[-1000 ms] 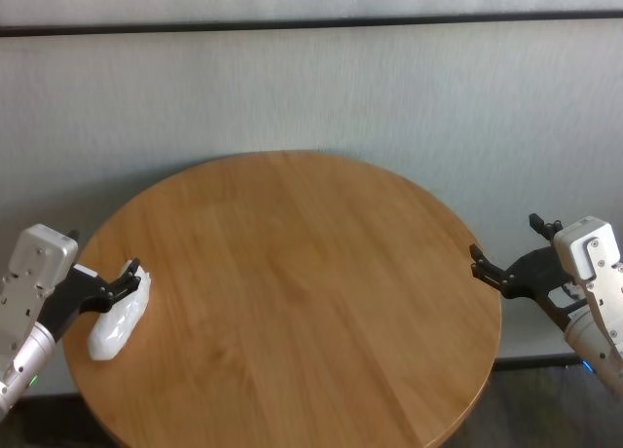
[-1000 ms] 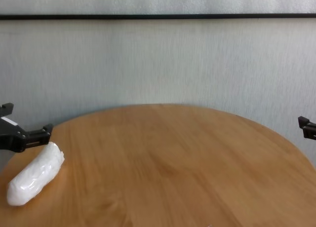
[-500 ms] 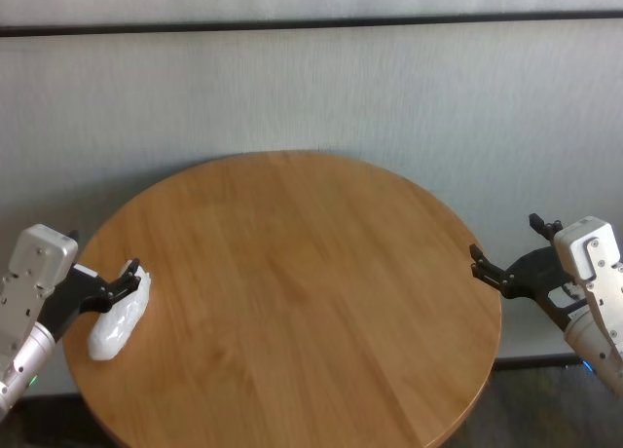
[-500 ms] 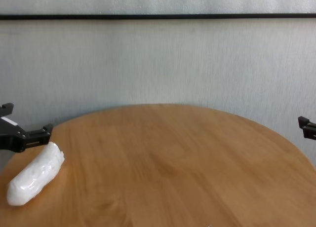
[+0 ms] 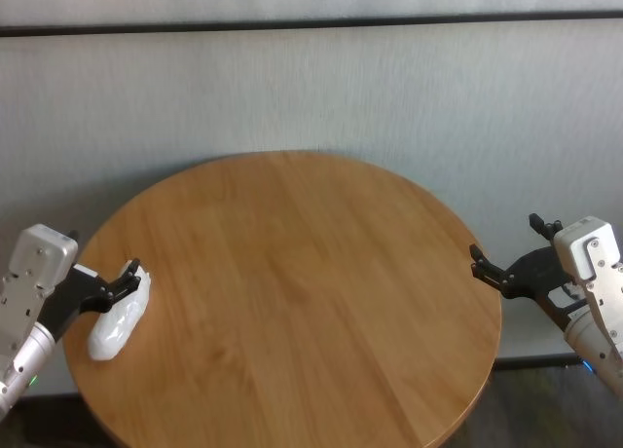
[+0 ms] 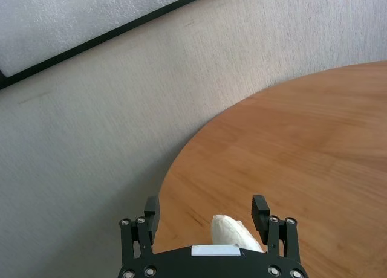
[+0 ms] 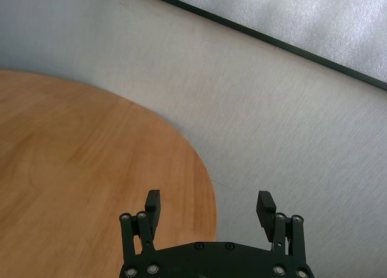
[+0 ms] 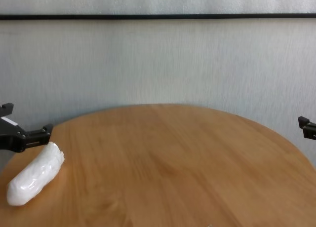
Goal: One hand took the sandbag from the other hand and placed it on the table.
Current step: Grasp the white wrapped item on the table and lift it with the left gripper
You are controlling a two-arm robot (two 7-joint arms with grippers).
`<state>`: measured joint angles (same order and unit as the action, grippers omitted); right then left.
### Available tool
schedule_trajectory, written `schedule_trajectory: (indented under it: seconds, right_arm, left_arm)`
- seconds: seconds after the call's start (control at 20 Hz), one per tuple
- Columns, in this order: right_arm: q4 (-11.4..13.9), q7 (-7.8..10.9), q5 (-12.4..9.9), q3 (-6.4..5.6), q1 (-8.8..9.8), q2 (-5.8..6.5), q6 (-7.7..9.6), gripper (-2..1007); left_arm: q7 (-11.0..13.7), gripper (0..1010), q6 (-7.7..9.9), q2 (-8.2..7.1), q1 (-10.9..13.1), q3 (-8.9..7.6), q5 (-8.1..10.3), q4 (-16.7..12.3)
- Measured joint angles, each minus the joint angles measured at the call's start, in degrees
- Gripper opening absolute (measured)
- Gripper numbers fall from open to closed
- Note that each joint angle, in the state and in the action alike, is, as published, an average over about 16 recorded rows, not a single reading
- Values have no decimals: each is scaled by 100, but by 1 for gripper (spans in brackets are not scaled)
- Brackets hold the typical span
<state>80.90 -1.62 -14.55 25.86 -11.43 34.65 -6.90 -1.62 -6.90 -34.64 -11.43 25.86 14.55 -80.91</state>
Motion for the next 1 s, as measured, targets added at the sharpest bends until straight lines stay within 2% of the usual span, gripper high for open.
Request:
schedule_trajectory:
  seconds: [0.65, 0.8, 1.0]
  right_arm:
    - [0, 0, 0, 0, 0, 0, 0, 1002]
    - [0, 0, 0, 0, 0, 0, 0, 1002]
    - [0, 0, 0, 0, 0, 0, 0, 1002]
  left_arm:
    - [64, 999, 28, -7, 2, -7, 26, -29]
    - [139, 999, 117, -41, 7, -10, 37, -105]
    - [297, 999, 323, -130, 24, -14, 44, -269]
